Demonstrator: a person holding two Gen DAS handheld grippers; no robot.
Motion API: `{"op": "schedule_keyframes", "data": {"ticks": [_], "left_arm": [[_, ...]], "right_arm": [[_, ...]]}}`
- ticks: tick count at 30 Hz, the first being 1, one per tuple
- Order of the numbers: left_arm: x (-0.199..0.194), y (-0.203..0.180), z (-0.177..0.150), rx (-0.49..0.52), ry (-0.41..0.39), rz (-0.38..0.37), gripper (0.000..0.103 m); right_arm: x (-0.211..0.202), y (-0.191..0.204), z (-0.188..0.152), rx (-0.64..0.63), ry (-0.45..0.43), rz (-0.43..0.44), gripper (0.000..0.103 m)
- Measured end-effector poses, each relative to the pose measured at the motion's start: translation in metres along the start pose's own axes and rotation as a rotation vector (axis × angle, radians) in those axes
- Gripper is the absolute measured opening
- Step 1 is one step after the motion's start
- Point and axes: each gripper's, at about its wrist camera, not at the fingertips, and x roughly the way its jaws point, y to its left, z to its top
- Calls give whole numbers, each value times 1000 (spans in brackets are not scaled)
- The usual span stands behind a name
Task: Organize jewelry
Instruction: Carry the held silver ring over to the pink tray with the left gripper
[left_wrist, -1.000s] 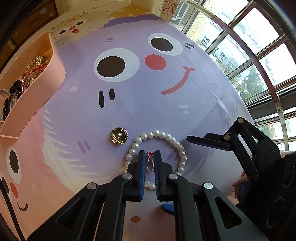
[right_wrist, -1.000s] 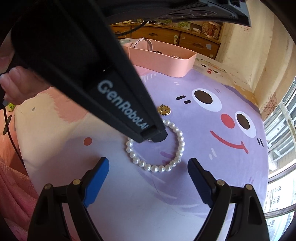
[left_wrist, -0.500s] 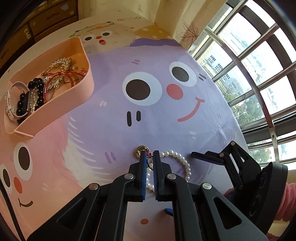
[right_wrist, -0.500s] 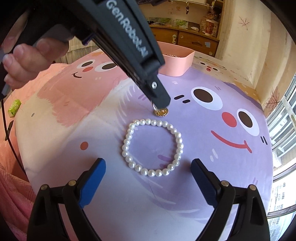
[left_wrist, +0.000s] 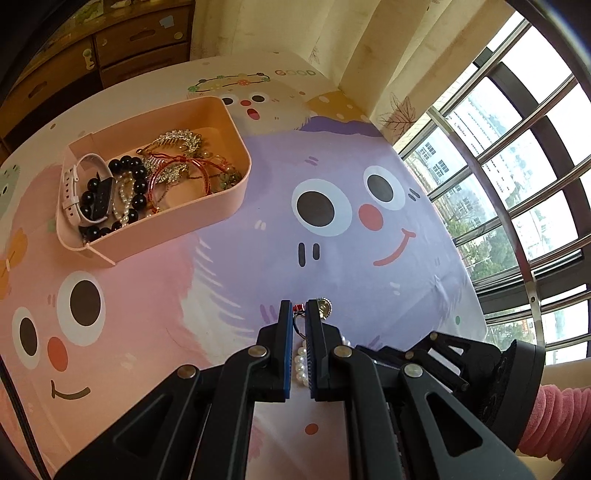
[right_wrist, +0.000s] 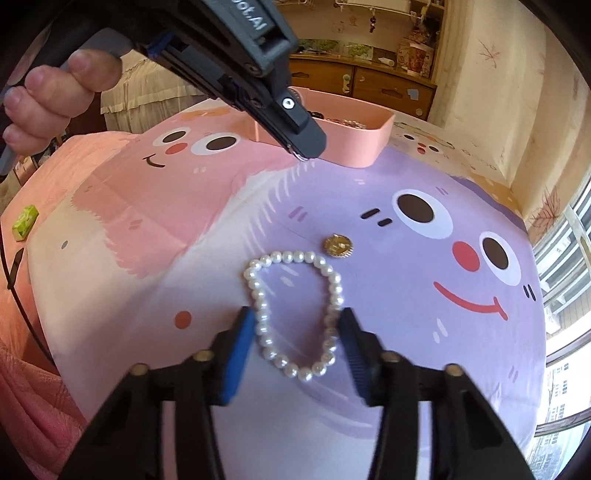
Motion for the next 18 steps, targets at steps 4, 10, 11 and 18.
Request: {"op": "schedule_keyframes", "data": {"ticks": [4,10,11,18], "left_arm": [[-5,8,-5,0,-7,-2,4],[-14,27,-11,-7,-13,1,4],[-17,31,-12,-7,-18,-1,4],[-34,56,-20,-22,-48,-14,4]], "right_arm": [[2,17,6,-33,23,-31,14],[5,13,13,77,70,-33,14],[5,12,14,91,75,-29,14],[9,6,23,217,118,-28,13]]}}
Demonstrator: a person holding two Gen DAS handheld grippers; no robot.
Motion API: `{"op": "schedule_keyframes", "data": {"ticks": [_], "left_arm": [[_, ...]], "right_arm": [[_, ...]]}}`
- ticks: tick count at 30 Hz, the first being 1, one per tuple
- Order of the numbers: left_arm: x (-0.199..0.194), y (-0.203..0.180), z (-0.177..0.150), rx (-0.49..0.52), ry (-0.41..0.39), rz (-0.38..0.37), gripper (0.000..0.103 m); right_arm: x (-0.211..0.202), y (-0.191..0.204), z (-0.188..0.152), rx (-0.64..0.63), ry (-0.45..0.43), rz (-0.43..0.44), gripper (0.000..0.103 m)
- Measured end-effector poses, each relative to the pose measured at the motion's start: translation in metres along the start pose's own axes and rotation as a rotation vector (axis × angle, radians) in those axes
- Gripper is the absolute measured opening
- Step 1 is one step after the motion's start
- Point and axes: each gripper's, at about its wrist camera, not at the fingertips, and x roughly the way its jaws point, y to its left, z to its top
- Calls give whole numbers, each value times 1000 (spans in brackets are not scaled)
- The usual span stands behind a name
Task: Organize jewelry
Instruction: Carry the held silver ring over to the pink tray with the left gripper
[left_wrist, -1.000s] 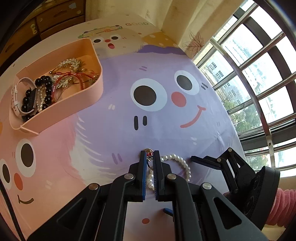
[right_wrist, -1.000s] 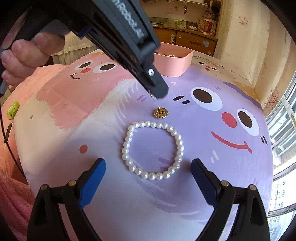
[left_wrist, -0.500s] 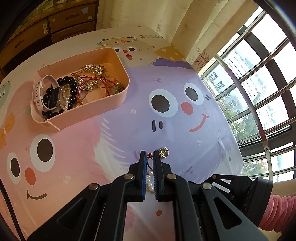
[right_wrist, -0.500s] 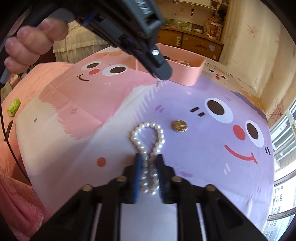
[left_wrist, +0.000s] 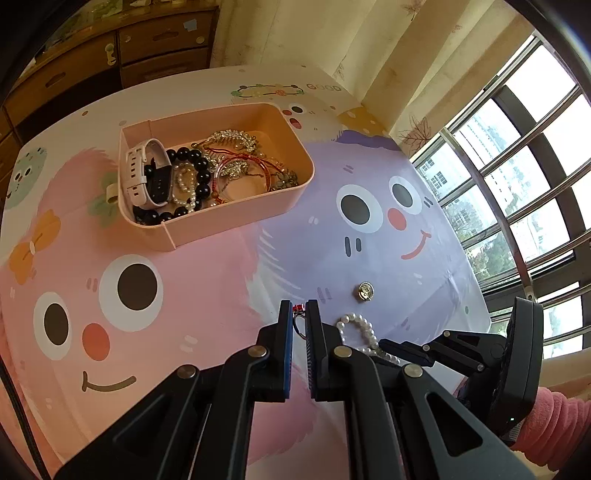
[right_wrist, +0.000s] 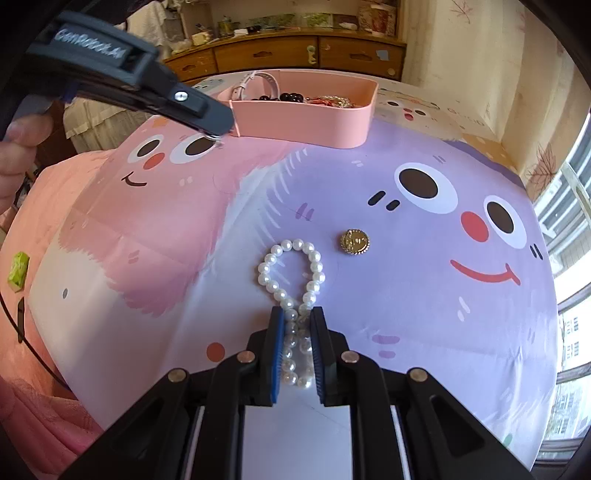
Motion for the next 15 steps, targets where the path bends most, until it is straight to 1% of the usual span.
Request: {"op": "schedule_keyframes", "data": {"ticks": [1,2,3,5,7,11,13,15], "left_arm": [[-2,3,-1,1,-3,-3,4],[-6,7,-2,2,-8,-6,4],[-7,9,-2,2,-11,-8,4],[-12,15,-3,4,-22,-22,4],[-15,21,-5,4,-32,-27,4],[-17,34,-8,-18,-41,-20,4],[-18,40,-11,-35,-45,-13,4],[-19,46,-13,-52,-47,-3,4]], "right_arm": [[0,1,2,8,1,-4,12],[-1,4,3,12,-1,-5,3],[-3,6,6,18,-5,-4,0],[-3,10,12,28,25,-6,0],[-4,16,15,25,27,-7,0],[4,26,18,7,79,-9,0],[5,27,20,34,87,23,0],[6,25,22,77,99,80,0]]}}
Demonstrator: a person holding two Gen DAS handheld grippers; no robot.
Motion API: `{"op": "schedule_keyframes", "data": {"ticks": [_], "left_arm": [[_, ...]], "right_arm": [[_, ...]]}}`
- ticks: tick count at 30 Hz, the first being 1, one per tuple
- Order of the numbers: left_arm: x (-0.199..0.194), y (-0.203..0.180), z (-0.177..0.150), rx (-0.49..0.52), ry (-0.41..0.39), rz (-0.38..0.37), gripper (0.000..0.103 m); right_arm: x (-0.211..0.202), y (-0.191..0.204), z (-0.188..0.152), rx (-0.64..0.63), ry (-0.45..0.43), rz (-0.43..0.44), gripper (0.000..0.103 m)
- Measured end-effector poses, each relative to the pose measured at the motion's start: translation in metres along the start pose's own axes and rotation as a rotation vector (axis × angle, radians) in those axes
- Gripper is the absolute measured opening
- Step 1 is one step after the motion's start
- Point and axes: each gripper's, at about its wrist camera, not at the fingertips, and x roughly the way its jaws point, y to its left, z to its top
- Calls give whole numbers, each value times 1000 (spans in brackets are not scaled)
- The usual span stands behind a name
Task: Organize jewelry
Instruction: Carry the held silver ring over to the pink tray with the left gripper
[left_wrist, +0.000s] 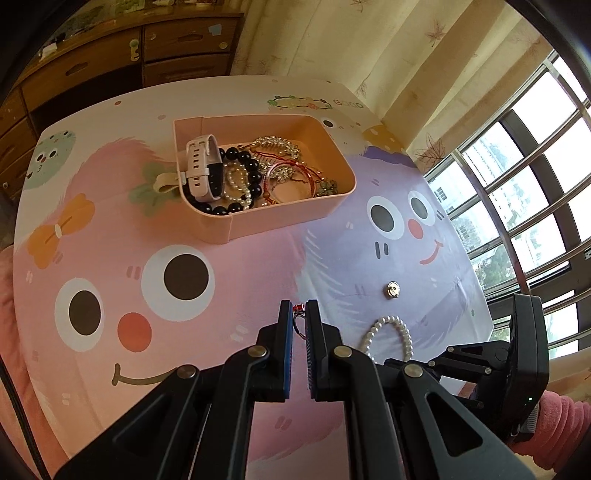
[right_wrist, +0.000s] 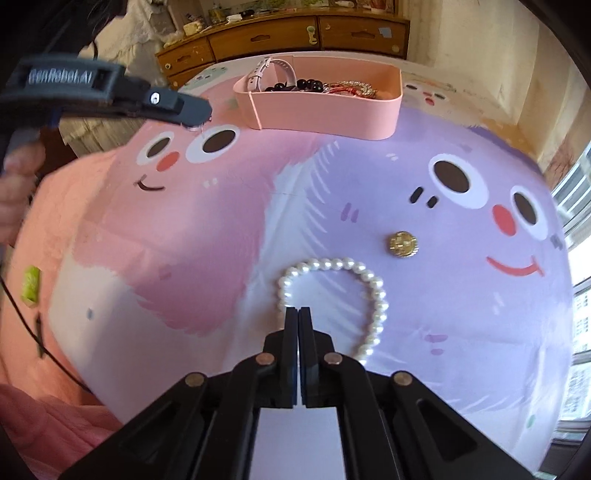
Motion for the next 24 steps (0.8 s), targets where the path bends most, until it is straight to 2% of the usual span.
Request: {"op": "schedule_keyframes", "data": {"ticks": [7,11,14,16,19,24], "left_arm": [[-10,13,0,-56,-22,13,4],[-13,18,3,-65,-42,17,4],[-17,22,1,-69,-66,24,4],[-20,26,0,-77,-76,21,4],[-18,32,-3,-80,-69,33,4],[-13,39,-1,-95,-40,86,4]], "right_arm": [[4,9,8,-65,42,-40,1],[5,12,12,-52,75,-14,1],[7,18,13,-78,89,-70,1],[7,18,12,-67,92,-68,3],[12,18,11,-48,111,-69,8],[14,26,11,-116,102,-101,7]]}}
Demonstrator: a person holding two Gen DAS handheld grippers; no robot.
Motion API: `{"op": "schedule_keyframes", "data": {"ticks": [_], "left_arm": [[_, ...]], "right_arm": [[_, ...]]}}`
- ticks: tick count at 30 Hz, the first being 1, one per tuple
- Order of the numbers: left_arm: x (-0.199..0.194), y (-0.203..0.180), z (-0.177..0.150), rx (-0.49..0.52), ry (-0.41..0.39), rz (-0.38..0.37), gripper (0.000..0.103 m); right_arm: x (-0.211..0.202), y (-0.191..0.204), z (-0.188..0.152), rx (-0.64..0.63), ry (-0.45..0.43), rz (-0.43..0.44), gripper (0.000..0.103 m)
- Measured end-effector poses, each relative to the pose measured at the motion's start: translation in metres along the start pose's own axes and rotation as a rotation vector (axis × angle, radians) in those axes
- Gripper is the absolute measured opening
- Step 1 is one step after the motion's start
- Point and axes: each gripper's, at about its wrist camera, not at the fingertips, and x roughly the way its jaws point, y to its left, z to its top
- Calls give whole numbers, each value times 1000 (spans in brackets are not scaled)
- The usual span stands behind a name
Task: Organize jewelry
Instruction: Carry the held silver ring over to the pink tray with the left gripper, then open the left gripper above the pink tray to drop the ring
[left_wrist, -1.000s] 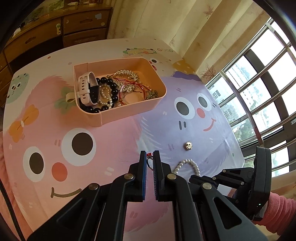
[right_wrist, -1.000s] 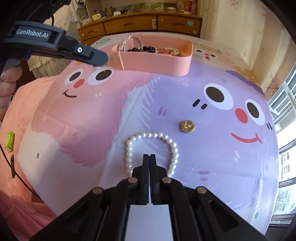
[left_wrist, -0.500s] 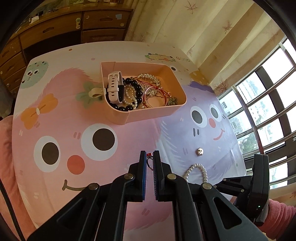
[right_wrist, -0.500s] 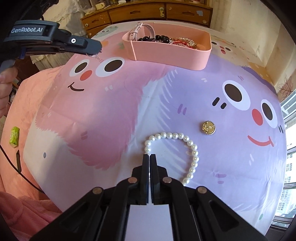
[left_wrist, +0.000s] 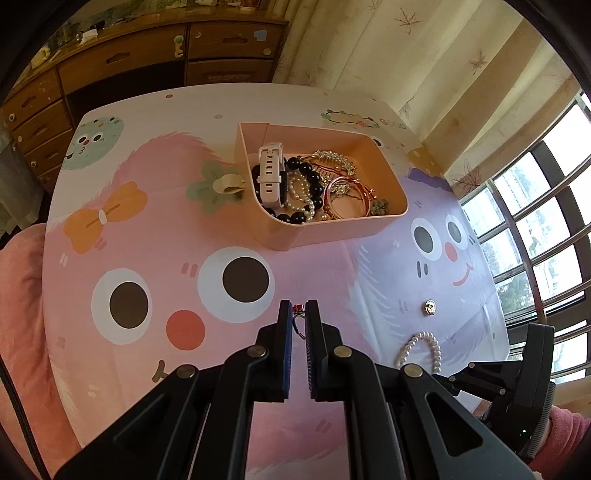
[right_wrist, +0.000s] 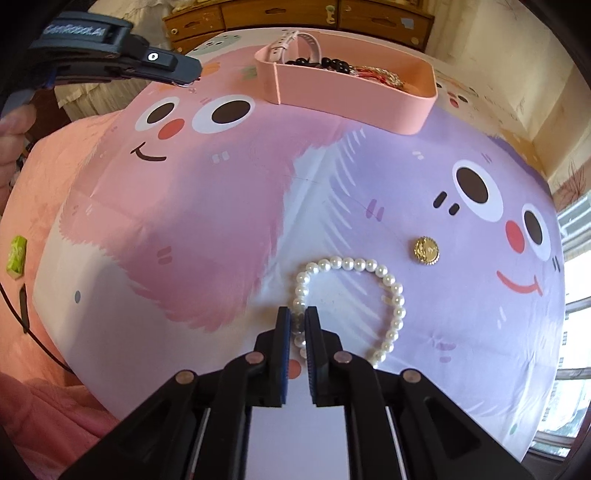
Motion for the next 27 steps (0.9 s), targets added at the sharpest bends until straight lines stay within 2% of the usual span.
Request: {"op": "schedule_keyframes", "data": {"ticks": [2,5,11,16,27], "left_arm": [[-2,-1,5,-9,0,4,4],[-7,-6,17,-8,-18,-4,4],[-16,-19,41,-11,-71,-15,4],[-22,-24,53,-22,-101,-23,4],[-32,-31,81,-28,-191,-24,4]], "right_arm": [[0,-1,2,-1,9,10,7],[2,-15,9,72,42,94,6],[-14,-40,26,195,-15,206,6],[-38,-59,41,261,-106,287,7],[-92,-78,95,252,-396,321,7]]}}
